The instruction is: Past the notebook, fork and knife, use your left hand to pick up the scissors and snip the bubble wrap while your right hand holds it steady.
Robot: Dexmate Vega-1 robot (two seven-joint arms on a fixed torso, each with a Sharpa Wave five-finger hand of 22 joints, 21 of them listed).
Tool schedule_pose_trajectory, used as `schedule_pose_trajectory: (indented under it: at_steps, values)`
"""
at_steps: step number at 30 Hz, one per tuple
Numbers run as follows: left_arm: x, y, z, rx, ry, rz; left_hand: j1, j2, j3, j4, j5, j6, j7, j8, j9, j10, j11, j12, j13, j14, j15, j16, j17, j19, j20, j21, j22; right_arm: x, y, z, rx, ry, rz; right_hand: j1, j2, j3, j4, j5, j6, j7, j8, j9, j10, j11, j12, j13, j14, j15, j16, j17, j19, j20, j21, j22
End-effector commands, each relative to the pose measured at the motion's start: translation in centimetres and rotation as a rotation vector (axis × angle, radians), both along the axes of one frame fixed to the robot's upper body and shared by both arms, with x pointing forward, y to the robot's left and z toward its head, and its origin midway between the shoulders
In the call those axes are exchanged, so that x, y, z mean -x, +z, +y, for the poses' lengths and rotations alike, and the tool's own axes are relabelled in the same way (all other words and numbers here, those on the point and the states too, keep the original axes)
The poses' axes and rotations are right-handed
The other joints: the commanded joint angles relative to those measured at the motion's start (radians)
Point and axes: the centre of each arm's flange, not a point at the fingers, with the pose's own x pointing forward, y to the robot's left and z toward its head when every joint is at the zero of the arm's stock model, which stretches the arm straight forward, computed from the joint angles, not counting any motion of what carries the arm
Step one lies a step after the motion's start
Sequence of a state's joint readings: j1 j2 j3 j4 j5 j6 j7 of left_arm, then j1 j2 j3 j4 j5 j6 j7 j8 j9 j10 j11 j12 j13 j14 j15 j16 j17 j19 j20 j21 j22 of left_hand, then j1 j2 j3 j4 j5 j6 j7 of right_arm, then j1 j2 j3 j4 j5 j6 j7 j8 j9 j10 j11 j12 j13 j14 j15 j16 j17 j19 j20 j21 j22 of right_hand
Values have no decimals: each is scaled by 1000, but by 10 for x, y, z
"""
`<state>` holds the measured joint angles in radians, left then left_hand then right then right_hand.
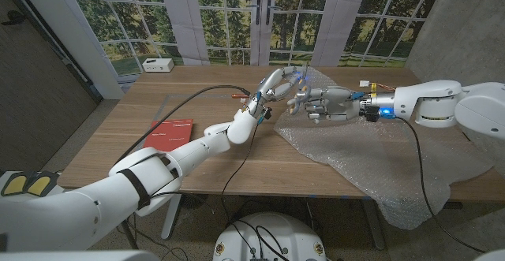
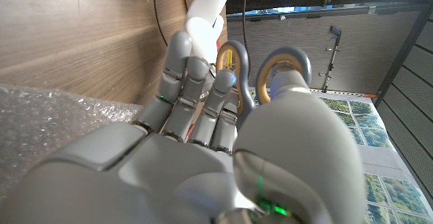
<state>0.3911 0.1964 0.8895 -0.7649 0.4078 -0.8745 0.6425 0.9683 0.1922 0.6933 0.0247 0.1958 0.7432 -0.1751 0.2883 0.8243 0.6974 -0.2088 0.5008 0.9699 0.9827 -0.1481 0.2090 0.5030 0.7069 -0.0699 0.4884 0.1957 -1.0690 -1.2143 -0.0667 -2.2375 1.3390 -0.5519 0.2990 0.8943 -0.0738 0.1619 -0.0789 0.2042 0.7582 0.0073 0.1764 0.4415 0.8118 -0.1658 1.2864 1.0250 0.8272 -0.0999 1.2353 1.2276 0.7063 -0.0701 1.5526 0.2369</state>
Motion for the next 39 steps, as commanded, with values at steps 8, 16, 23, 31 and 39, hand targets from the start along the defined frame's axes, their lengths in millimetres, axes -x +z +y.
schedule_pose_trajectory:
  at_steps: [8, 16, 23, 31, 39]
  values:
    - [5, 2, 1, 6, -2, -19, -6, 2, 2, -7, 0, 6, -4, -4, 0, 7, -2, 5, 6, 11, -84, -2, 5, -9, -27, 8, 0, 5, -5, 0, -19, -5, 2, -22, -3, -19, 6, 28, -27, 22, 5, -45, 5, -10, -9, -1, 11, -114, 19, 4, 15, -106, -7, 3]
    - [6, 0, 5, 19, -3, -16, -7, 2, 2, -7, 0, 7, -6, -5, -1, 7, -2, 4, 6, 10, -84, -2, 5, -12, -26, 10, -1, 6, -6, -4, -23, -26, -3, -28, 3, -24, 11, 36, -38, 27, 4, -70, 8, -10, -12, -3, 12, -114, 28, 4, 18, -106, -7, 7]
    - [7, 0, 7, 27, -2, -19, -7, 1, 2, -8, 0, 12, -5, -6, -5, 7, -2, 3, 6, 9, -84, -3, 4, -13, -26, 13, -1, 6, -5, -3, -22, -25, -5, -36, 0, -32, 15, 39, -46, 29, 5, -88, 9, -6, -12, -3, 10, -114, 33, 4, 21, -104, -9, 5]
    - [6, 1, 7, 27, -6, -17, -9, 2, 2, -8, 0, 11, -7, -8, -4, 7, -2, 1, 7, 10, -84, -2, 5, -13, -27, 17, -1, 5, -4, -2, -18, -29, -5, -28, 8, -31, 13, 44, -48, 28, 7, -105, 6, -9, -15, -4, 7, -114, 39, 4, 15, -106, -10, 9]
    - [4, 2, 6, 27, -10, -19, -10, 1, 2, -8, 0, 11, -6, -9, -6, 7, -2, 0, 6, 9, -84, -3, 5, -14, -27, 19, -1, 4, -3, 0, -19, -40, -5, 1, 34, -18, 4, 51, -22, 12, 20, -124, 19, -17, -6, 2, 3, -115, 47, 4, 6, -111, -8, 17]
